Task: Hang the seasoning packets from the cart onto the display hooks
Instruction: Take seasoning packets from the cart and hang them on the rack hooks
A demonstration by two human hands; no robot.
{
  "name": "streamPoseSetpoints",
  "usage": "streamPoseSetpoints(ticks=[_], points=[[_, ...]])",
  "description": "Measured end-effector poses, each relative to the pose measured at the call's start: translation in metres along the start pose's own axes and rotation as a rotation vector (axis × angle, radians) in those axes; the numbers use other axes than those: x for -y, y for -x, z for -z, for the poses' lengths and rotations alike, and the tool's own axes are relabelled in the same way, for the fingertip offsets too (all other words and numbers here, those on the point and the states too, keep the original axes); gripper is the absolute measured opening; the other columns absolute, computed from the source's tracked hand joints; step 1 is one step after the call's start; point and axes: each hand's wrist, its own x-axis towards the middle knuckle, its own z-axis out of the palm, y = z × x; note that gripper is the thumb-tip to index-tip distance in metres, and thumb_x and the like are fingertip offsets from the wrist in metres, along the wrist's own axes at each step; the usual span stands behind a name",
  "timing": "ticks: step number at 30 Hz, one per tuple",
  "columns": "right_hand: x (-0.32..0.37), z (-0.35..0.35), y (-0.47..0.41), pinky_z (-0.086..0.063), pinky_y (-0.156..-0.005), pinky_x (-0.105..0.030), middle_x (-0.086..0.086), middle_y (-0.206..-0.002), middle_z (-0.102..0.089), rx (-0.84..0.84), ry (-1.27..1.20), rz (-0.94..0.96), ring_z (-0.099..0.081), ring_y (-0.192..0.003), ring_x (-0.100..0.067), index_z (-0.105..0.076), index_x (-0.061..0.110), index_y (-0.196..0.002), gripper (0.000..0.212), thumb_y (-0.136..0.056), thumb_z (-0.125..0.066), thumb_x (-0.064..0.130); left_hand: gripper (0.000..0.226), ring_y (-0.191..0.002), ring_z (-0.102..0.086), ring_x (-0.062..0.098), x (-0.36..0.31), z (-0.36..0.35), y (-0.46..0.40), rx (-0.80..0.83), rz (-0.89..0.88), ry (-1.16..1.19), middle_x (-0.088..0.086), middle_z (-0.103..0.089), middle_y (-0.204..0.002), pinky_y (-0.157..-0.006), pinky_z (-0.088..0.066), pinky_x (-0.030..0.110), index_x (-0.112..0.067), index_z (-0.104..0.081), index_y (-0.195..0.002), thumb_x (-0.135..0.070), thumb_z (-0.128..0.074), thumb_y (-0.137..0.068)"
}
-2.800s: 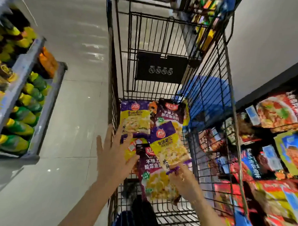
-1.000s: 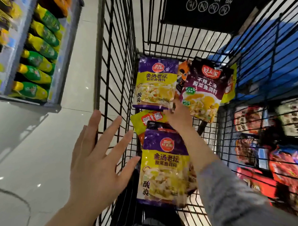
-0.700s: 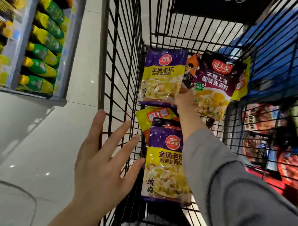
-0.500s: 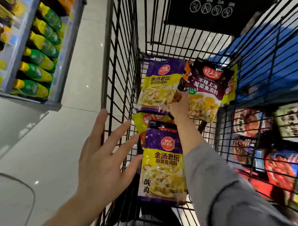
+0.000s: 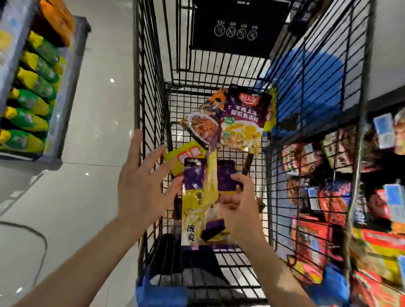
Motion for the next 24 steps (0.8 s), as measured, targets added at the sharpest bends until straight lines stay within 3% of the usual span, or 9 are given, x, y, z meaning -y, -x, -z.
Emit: streamPoseSetpoints(ticks=[2,5,6,9,13,15,20,24], points=[[-0.004,0.004,0.015,-0.054,-0.072,-0.028,-0.01,-0.081,-0.067,0.032,-0.091,0.011,-0.065,-0.078,-0.021,-0.039,0.039,-0.116,0.067,-0.077,-0.06,-0.012,0.037,-0.142,-0.021,0.037,-0.001,0.0,-0.002,-0.002,-0.005,-0.007,0.01,-0.064,-0.123,-0.102,-0.039,0.048,-0.014,-0.072,-0.108,-0.04,-0.059,-0.085],[-0.03,0.018,0.026,-0.056,-0.07,-0.041,-0.001,-0.078,-0.069,0.016,-0.057,-0.011,-0.064,-0.072,-0.018,-0.04,0.039,-0.115,0.071,-0.07,-0.062,-0.011,0.037,-0.141,-0.024,0.04,-0.001,0.0,-0.004,-0.02,-0.006,-0.012,0.01,-0.065,-0.12,-0.104,-0.038,0.046,-0.014,-0.073,-0.107,-0.04,-0.058,-0.086],[-0.041,0.024,0.027,-0.055,-0.072,-0.043,0.001,-0.075,-0.068,0.015,0.054,-0.016,-0.063,-0.07,-0.015,-0.039,0.038,-0.119,0.073,-0.068,-0.064,-0.008,0.037,-0.14,-0.025,0.04,-0.001,-0.001,-0.005,-0.031,-0.012,-0.014,0.01,-0.066,-0.119,-0.105,-0.036,0.044,-0.014,-0.073,-0.107,-0.041,-0.057,-0.087],[-0.072,0.031,0.011,-0.045,-0.069,-0.027,0.011,-0.082,-0.063,0.151,0.441,-0.117,-0.059,-0.074,-0.01,-0.034,0.03,-0.13,0.067,-0.076,-0.068,0.008,0.04,-0.143,-0.02,0.035,0.001,-0.002,-0.005,-0.029,-0.023,-0.029,0.007,-0.064,-0.122,-0.106,-0.033,0.041,-0.015,-0.072,-0.109,-0.044,-0.055,-0.088],[-0.086,0.028,-0.043,-0.046,-0.072,-0.033,-0.004,-0.103,-0.061,0.098,0.959,-0.153,-0.062,-0.089,-0.024,-0.019,0.033,-0.135,0.056,-0.09,-0.052,0.024,0.043,-0.145,-0.012,0.032,0.002,-0.001,-0.003,0.028,-0.013,-0.046,0.006,-0.063,-0.126,-0.104,-0.036,0.044,-0.013,-0.073,-0.11,-0.045,-0.055,-0.087],[-0.077,0.03,-0.084,-0.046,-0.084,-0.037,-0.009,-0.117,-0.055,0.077,0.958,-0.132,-0.058,-0.104,-0.029,-0.024,0.028,-0.138,0.06,-0.087,-0.055,0.027,0.044,-0.145,-0.012,0.033,0.002,0.001,-0.003,0.043,0.004,-0.041,0.007,-0.062,-0.126,-0.1,-0.04,0.047,-0.013,-0.072,-0.11,-0.045,-0.056,-0.086],[-0.067,0.017,-0.192,-0.036,-0.105,-0.038,-0.011,-0.142,-0.044,0.197,0.92,0.053,-0.041,-0.13,-0.029,-0.038,0.017,-0.142,0.053,-0.092,-0.055,0.021,0.04,-0.145,-0.015,0.033,0.0,0.002,0.001,0.039,-0.002,-0.093,0.007,-0.063,-0.125,-0.105,-0.032,0.038,-0.014,-0.072,-0.11,-0.042,-0.058,-0.086],[-0.078,0.004,-0.236,-0.04,-0.101,-0.037,-0.011,-0.142,-0.045,0.348,0.951,-0.02,-0.045,-0.126,-0.03,-0.043,0.02,-0.139,0.046,-0.094,-0.047,0.015,0.04,-0.144,-0.017,0.036,0.0,0.004,0.001,0.035,-0.008,-0.126,0.005,-0.06,-0.128,-0.115,-0.024,0.037,-0.015,-0.069,-0.114,-0.042,-0.06,-0.086]])
